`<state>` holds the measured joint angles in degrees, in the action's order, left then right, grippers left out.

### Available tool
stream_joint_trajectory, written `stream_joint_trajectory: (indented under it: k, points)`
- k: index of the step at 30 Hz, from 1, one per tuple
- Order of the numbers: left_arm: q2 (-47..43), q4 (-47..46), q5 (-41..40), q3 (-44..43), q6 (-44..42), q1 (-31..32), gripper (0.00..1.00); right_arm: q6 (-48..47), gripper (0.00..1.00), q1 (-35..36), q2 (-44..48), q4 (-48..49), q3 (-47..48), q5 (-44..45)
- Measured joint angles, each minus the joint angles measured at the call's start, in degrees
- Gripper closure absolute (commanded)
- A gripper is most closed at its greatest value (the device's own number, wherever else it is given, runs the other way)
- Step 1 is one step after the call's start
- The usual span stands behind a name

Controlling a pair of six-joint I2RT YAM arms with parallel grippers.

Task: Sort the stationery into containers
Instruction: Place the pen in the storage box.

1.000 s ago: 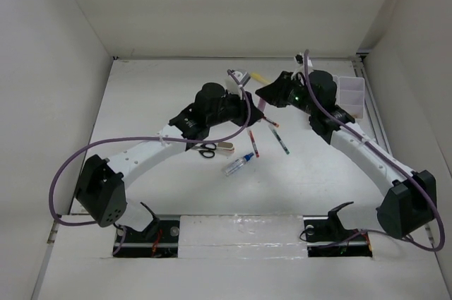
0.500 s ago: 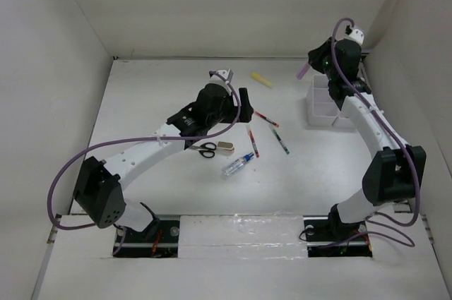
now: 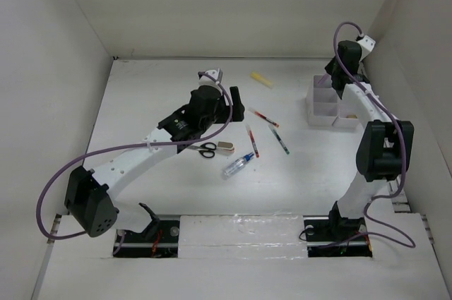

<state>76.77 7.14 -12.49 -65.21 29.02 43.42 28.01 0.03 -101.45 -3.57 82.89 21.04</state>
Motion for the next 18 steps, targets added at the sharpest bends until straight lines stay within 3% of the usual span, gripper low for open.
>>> stream_joint_trajectory:
  k: [16,18]
  points:
    - [1.49,-0.04,1.81,1.03,0.0,0.0,0.0,-0.59,1.0,-3.06,-4.0,1.6,0.44,0.28]
    - [1.49,-0.09,1.99,1.03,0.0,-0.02,0.0,-0.59,0.93,-3.06,-4.26,1.84,0.46,0.28]
